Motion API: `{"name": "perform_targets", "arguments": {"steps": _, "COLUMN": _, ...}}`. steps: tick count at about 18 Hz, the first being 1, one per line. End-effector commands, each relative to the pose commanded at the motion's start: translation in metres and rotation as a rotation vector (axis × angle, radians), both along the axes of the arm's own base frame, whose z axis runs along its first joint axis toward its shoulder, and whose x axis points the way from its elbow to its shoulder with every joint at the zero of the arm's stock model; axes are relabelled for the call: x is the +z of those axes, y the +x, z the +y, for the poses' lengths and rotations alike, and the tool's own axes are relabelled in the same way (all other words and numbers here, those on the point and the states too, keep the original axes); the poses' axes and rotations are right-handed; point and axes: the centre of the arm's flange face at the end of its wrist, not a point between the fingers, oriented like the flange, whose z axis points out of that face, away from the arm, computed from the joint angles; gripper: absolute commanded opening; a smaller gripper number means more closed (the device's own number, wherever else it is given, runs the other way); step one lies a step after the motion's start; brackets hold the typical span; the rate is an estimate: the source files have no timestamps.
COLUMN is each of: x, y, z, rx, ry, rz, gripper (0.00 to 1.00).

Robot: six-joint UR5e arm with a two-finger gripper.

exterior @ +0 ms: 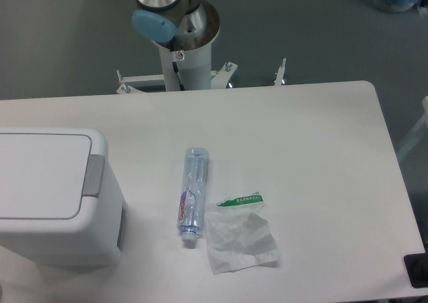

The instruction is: Open the trash can

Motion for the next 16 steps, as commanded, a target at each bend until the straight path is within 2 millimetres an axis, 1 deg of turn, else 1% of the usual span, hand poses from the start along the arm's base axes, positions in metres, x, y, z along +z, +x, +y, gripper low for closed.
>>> {"name": "perform_targets", "arguments": {"steps": 5, "x": 0.001, "y": 0.002, "z": 0.001, "rx": 0.0, "ry": -0.001, "rz": 0.0, "gripper": 1.0}}
{"name": "perform_targets", "arguments": {"steps": 6, "x": 0.001, "y": 0.002, "z": 0.002, "rx": 0.004, "ry": 0.003, "rz": 0.0, "gripper": 1.0}}
{"name": "perform_targets", "arguments": {"steps": 7, "x": 0.002, "y": 0.003, "z": 0.007, "rx": 0.02, "ry": 0.013, "rz": -0.007, "gripper": 1.0}}
{"name": "perform_targets", "arguments": {"steps": 9, "x": 0.001, "y": 0.012, "z": 0.035, "rx": 0.096, "ry": 0.047, "rz": -0.045, "gripper": 1.0}}
{"name": "perform_targets", "arguments": {"steps": 11, "x": -0.001, "y": 0.023, "z": 0.071, "rx": 0.188, "ry": 0.078, "rz": -0.095, "gripper": 1.0}}
{"name": "perform_targets", "arguments": {"steps": 12, "x": 0.0, "y": 0.031, "z": 0.089, "rx": 0.271, "ry": 0.101, "rz": -0.127, "gripper": 1.0}}
{"name": "perform_targets", "arguments": {"steps": 14, "x": 0.001, "y": 0.043, "z": 0.117, "rx": 0.35, "ry": 0.139, "rz": -0.168, "gripper": 1.0}}
{"name": "perform_targets", "arguments": {"steps": 16, "x": 0.002, "y": 0.05, "z": 0.141, "rx": 0.402, "ry": 0.187, "rz": -0.179, "gripper": 1.0}}
